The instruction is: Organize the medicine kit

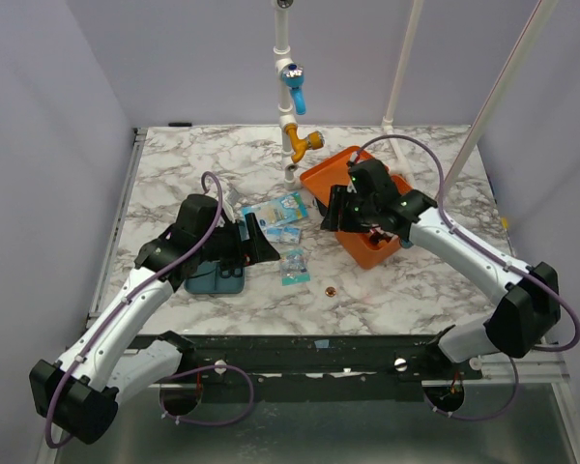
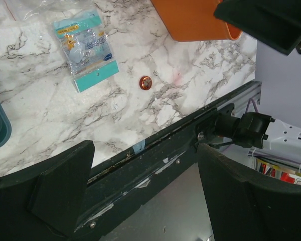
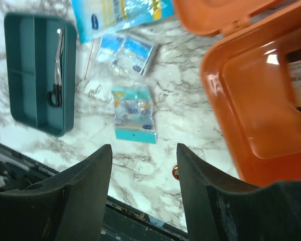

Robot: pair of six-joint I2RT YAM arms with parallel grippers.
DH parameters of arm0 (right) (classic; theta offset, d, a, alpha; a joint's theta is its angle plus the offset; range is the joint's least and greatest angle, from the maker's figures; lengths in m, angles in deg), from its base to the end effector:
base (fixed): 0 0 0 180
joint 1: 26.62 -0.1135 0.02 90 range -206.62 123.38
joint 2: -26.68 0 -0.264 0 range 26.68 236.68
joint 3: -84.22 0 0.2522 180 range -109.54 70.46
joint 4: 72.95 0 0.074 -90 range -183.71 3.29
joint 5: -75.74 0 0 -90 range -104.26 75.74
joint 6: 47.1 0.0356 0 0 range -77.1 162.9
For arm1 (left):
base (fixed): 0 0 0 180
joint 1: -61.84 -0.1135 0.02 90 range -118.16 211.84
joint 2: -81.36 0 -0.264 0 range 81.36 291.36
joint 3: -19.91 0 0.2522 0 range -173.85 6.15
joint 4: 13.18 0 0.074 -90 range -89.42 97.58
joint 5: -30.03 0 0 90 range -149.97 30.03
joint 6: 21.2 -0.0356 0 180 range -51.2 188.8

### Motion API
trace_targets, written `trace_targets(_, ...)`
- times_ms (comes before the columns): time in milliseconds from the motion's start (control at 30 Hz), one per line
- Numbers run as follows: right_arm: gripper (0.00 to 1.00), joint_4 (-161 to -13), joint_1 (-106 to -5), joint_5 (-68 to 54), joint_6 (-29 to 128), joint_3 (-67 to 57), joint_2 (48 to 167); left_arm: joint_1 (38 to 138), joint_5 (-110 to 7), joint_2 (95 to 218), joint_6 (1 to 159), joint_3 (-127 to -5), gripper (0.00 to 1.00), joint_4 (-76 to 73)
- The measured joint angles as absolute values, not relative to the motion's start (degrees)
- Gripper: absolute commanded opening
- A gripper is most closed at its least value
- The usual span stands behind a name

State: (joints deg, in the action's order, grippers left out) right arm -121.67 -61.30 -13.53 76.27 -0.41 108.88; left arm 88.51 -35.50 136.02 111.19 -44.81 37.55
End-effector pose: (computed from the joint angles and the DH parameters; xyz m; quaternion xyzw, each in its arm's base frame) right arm 0.2562 0.1778 0.3065 -0.0130 0.9280 0.2132 0.3052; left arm 0.1688 -0.1013 0.3036 -0.0338 0.8919 -0.3898 0.2268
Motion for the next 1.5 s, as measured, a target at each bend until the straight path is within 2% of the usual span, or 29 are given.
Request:
trace_targets(233,0.64,-119.16,-67.33,-12.02,74.23,-0.41,111.78,88.45,-35.87,136.04,111.19,-44.81,0.87,37.64)
trace_targets(267,0.65,-118.54,-68.12,-12.04,74.25,-0.32,112.39,88.45,-35.98,136.02,111.19,-44.81,0.88,37.73)
trace_targets(300,0.65,-117.76,-68.99,-12.04,74.30,-0.11,113.16,88.40,-36.20,136.02,111.19,-44.81,0.98,37.92)
trace_targets(333,0.65,-117.23,-69.54,-12.04,74.34,0.09,113.79,88.40,-36.39,136.02,111.19,-44.81,0.99,38.10)
trace_targets(667,0.62,-114.61,-72.71,-12.28,74.30,0.40,120.96,88.16,-40.42,134.38,111.23,-44.83,0.98,40.70)
trace_targets(1500,0.58,-113.43,-73.25,-17.44,75.72,-3.12,134.84,88.14,-42.86,131.75,112.59,-44.83,0.99,42.80)
